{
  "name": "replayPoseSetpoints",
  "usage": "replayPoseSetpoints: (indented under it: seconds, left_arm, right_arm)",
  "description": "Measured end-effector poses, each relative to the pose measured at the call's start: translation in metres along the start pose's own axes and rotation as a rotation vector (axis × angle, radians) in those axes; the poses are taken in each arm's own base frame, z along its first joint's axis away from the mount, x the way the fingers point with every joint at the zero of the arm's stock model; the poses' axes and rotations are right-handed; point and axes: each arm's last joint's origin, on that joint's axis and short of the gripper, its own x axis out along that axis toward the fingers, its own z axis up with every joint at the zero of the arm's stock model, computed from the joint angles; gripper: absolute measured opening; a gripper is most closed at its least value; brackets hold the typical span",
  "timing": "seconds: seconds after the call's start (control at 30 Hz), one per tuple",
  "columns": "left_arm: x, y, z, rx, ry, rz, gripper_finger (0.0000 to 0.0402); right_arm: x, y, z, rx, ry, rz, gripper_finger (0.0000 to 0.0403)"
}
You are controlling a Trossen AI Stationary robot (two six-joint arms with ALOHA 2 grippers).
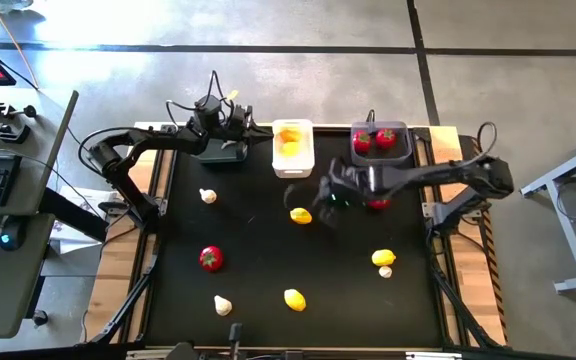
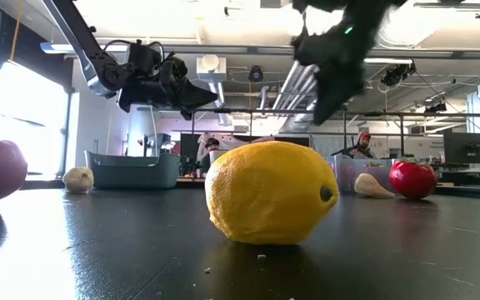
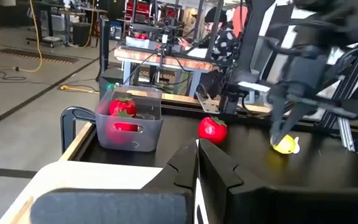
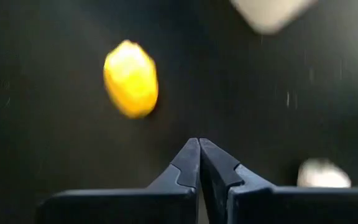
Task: Sort produce into baskets
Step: Put the white garlic into the blue bin
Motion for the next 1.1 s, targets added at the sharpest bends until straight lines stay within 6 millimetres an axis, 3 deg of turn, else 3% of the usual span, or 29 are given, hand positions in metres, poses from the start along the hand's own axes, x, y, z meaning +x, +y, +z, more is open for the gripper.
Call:
replayPoseSetpoints:
  seconds: [0.2,0.37,0.5,0.67,0.97,1.1]
  left_arm:
    - [0.002,-0.002,-0.001,0.008,0.005,-0.003,0.0000]
    - [0.005,-0.004,-0.001,0.022,0.008,0.004,0.0000]
    - [0.005,-0.004,-0.001,0.012,0.008,0.007,0.0000]
    - [0.007,-0.005,-0.001,0.011,0.003,0.017,0.0000]
    - [0.012,-0.009,-0.004,0.029,0.031,0.026,0.0000]
    - [0.016,-0.013,-0.007,0.045,0.051,0.021,0.0000]
  right_arm:
    - [-0.036,0.022,-0.047,0.143,0.123,-0.030,0.0000]
    - [-0.065,0.040,-0.081,0.315,0.282,0.068,0.0000]
    - [-0.075,0.056,-0.100,0.493,0.401,0.108,0.0000]
    - [-0.074,0.067,-0.116,0.588,0.445,0.048,0.0016]
    - [-0.050,0.078,-0.132,0.494,0.571,-0.118,0.0146]
    - [-0.044,0.077,-0.137,0.475,0.619,-0.164,0.0175]
